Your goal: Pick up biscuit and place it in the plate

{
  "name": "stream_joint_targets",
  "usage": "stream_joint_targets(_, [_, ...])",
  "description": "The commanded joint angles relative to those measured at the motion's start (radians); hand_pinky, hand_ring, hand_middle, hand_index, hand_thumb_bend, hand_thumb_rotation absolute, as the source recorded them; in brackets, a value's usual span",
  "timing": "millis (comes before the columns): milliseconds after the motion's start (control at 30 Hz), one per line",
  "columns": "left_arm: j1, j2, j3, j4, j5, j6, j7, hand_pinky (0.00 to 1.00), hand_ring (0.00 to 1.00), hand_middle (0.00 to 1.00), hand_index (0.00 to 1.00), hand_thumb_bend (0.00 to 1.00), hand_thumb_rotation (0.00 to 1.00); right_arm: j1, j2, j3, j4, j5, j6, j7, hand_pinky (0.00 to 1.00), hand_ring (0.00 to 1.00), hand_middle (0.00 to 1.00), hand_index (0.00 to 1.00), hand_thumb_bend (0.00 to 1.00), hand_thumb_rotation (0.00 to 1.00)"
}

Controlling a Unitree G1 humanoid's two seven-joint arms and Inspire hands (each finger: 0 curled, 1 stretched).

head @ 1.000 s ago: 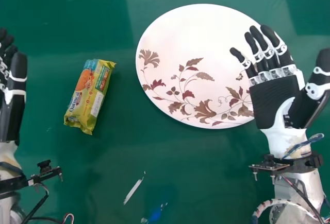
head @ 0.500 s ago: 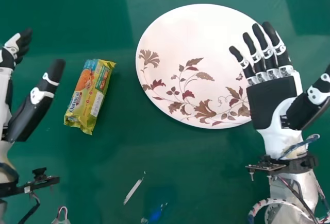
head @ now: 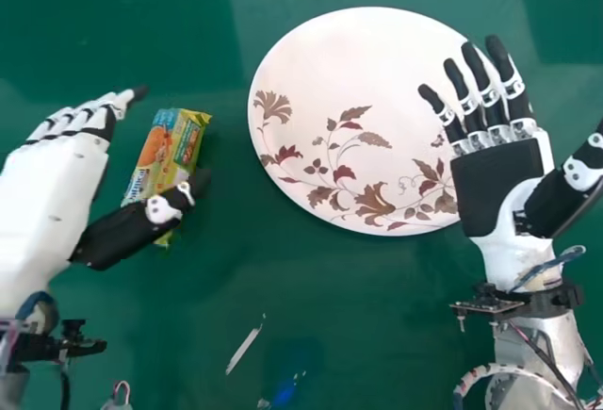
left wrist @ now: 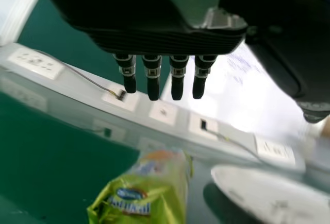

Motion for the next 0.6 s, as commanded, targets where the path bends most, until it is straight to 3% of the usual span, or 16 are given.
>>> stream_joint_targets(0, [-0.026,-0.135,-0.003,-0.013,0.041,-0.035,-0.073,1.00,0.98,1.00,0.97,1.00,0.87,0.018,-0.010,-0.009,-0.022,0.014,0.011,-0.008,0.91,1.00,1.00,1.00,1.00,0.53])
stream_joint_targets(100, [-0.050,-0.186,-0.039,-0.013,0.090,-0.063,-0.186,1.00,0.98,0.99,0.96,1.00,0.87,0.021,-0.007,-0.007,-0.036,0.007,0.016,-0.020,0.99,1.00,1.00,1.00,1.00,0.52])
stream_joint_targets(267, [-0.092,-0.225,-0.081,-0.013,0.190,-0.084,-0.288,1.00,0.98,0.99,0.96,1.00,0.88,0.022,-0.013,-0.013,-0.045,0.018,0.024,-0.019,0.96,1.00,1.00,1.00,1.00,0.55])
stream_joint_targets(400, [-0.128,-0.230,-0.112,-0.013,0.279,-0.059,-0.304,1.00,0.98,0.99,0.95,1.00,0.89,0.028,-0.026,-0.023,-0.051,0.031,0.028,-0.004,0.96,1.00,1.00,1.00,1.00,0.56])
stream_joint_targets(567, [-0.134,-0.231,-0.147,-0.013,0.379,-0.003,-0.265,1.00,1.00,1.00,0.95,1.00,0.82,0.044,-0.051,-0.032,-0.062,0.034,0.016,0.018,0.93,1.00,1.00,1.00,1.00,0.53])
